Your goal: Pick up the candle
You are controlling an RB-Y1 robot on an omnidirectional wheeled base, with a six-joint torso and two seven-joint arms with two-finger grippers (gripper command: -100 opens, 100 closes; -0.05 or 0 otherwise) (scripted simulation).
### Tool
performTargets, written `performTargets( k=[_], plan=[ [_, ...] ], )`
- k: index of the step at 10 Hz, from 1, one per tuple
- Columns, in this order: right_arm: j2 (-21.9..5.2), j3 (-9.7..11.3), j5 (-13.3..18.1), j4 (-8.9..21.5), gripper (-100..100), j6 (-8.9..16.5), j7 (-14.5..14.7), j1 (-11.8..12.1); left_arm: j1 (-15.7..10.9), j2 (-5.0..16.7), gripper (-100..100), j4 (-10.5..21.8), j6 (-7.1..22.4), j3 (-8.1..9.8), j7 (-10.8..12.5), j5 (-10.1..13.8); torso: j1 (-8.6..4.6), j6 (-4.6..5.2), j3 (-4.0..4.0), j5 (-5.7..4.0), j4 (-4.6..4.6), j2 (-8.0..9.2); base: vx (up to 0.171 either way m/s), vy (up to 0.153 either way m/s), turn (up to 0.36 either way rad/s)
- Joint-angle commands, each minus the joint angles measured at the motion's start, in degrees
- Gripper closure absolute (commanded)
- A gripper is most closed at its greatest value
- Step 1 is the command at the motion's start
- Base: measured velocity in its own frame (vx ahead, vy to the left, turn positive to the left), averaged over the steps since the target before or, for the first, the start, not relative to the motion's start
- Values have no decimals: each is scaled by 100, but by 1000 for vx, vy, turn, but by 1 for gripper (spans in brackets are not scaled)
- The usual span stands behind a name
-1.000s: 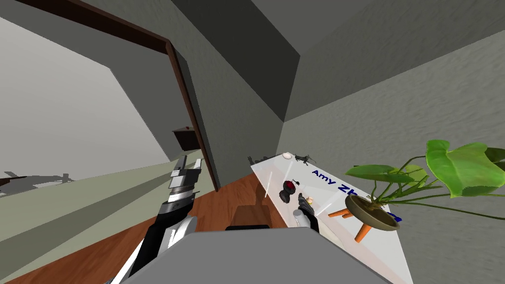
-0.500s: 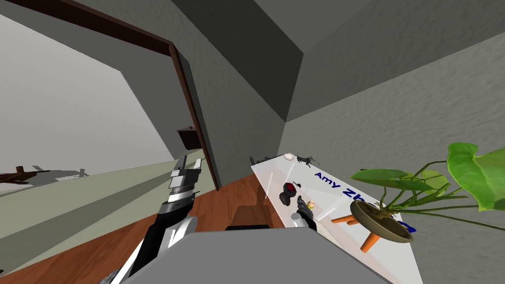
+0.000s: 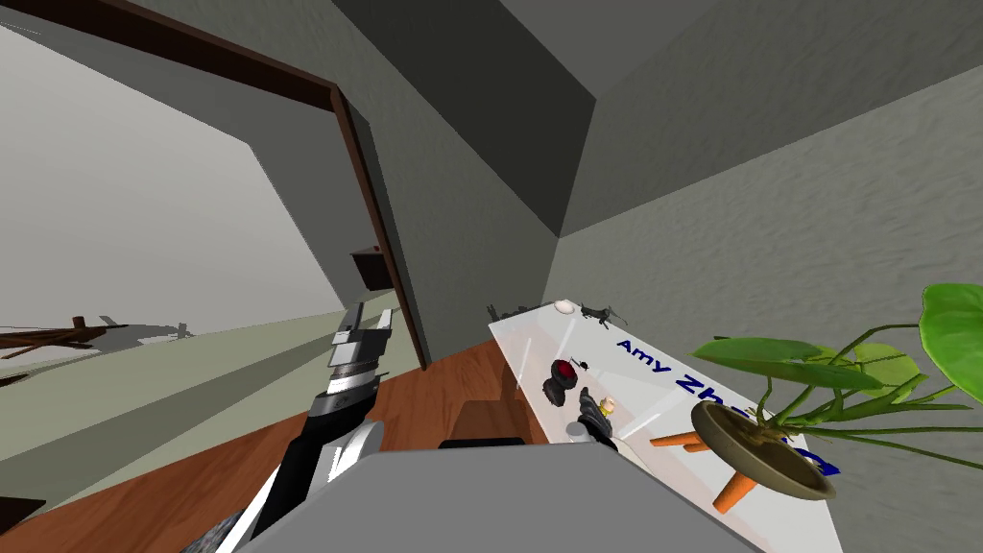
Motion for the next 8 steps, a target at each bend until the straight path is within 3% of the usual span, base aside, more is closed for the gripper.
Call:
performTargets(
  k=[1,3,5,6,8],
  plan=[
    [40,-45,-12,-231,-100,49,90,70,0,0,0,0,0,0,0,0,0,0,0,0,0,0,10,-20,-2],
    [409,-342,56,-713,-100,106,388,497,0,0,0,0,0,0,0,0,2,-1,2,1,0,4,16,-62,130],
    [409,-342,56,-907,-100,106,388,497,0,0,0,0,0,0,0,0,-13,0,-3,-3,-1,-6,24,-53,21],
    [594,-491,89,-1102,-100,134,537,711,0,0,0,0,0,0,0,0,0,0,-2,0,-1,-3,17,-45,87],
    [594,-491,89,-1245,-100,134,537,711,0,0,0,0,0,0,0,0,-2,0,-1,0,0,-1,9,-32,28]
  ],
)
